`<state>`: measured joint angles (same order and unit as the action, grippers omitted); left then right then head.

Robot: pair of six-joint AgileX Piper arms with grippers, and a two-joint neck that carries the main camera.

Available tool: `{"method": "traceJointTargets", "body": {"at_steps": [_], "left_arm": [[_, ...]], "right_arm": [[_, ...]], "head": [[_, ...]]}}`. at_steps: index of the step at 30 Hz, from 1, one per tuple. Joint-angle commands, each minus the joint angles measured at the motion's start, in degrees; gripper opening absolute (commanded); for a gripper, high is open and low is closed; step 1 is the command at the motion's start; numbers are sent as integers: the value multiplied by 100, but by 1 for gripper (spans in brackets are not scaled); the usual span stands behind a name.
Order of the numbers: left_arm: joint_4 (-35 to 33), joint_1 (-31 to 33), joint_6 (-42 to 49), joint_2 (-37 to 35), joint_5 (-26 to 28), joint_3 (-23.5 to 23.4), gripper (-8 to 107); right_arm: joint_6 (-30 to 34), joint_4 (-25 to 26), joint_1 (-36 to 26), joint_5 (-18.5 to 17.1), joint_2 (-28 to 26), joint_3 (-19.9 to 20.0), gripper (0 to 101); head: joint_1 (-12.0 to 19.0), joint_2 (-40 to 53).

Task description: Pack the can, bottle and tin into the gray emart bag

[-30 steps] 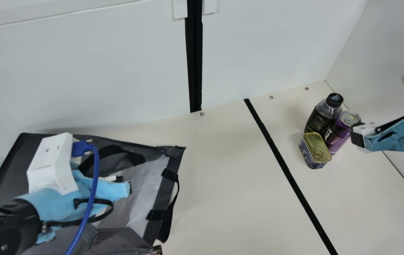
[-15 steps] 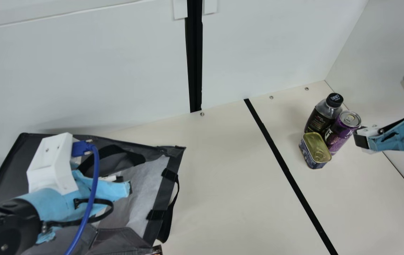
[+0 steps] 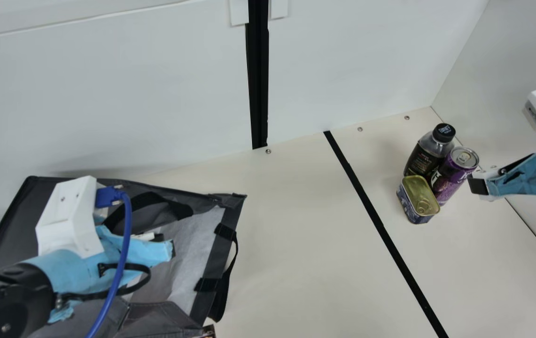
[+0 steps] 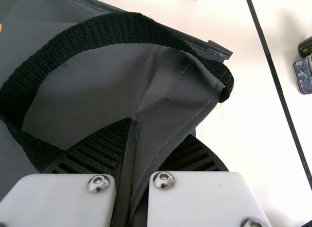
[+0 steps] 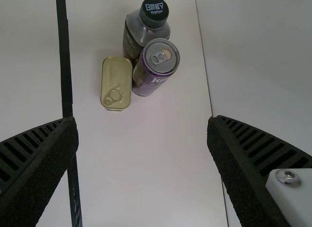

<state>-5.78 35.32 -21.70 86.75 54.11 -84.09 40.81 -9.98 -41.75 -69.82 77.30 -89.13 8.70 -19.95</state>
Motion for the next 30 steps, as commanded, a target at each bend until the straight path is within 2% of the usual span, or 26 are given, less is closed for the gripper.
{"method": "traceJointTargets", "body": {"at_steps": [1,30], "left_arm": [[0,0,0,0,0,0,10],[0,0,0,0,0,0,10]], "right_arm": [[13,8,4,-8,64,-29,91],[350,-118,-102,6,1284,-706,91]], "head": [[130,-5],[130,-5]]}}
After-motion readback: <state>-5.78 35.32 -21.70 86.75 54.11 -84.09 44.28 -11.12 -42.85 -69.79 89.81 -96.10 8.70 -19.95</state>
